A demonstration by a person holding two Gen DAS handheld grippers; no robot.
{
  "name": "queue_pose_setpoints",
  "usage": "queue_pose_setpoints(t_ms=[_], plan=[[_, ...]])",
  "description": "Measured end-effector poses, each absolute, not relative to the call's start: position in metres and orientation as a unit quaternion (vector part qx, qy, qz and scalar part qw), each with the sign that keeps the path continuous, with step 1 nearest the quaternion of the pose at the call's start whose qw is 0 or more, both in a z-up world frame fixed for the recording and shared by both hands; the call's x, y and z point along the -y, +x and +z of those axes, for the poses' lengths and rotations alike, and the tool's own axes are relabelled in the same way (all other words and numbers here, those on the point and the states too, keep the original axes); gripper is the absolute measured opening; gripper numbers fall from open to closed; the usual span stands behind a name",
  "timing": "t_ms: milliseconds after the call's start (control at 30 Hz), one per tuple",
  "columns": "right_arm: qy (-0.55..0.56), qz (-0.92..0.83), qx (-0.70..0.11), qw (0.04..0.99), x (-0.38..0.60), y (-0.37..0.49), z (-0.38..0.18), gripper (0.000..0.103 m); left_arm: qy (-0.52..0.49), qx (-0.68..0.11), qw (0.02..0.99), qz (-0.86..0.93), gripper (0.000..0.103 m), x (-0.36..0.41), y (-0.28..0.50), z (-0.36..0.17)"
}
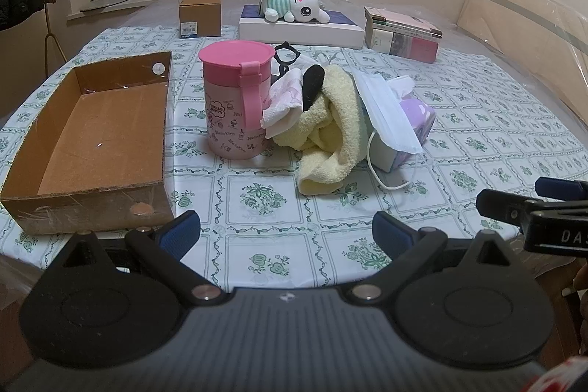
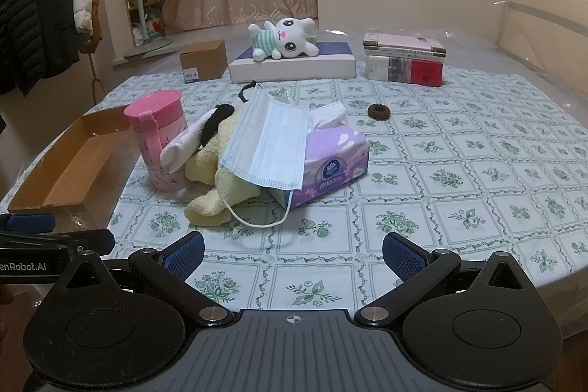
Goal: Organize soft objects
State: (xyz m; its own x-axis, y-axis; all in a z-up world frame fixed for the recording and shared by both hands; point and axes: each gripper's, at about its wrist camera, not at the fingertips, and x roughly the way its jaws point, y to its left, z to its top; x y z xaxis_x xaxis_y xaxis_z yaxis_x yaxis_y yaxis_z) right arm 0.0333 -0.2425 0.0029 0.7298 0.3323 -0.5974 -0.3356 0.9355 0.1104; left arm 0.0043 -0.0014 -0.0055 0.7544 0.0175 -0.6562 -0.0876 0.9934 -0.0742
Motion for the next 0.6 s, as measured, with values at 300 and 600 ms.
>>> queue_pose_setpoints(t_ms=[300,600], plan=[[-0.004,0.18,-0.321,0.93,0.2427,0.0331,0.0026,0.103,-0.053,-0.348,0.936,0.029,0.099,0.0029,0.003,-0.0059],[-0.003,0.18,-0.321,0.93,0.2428,0.0333,0.002,0.103,-0.057,-0.348,0.935,0.029,0.099,0.0019,0.003,-0.0057]])
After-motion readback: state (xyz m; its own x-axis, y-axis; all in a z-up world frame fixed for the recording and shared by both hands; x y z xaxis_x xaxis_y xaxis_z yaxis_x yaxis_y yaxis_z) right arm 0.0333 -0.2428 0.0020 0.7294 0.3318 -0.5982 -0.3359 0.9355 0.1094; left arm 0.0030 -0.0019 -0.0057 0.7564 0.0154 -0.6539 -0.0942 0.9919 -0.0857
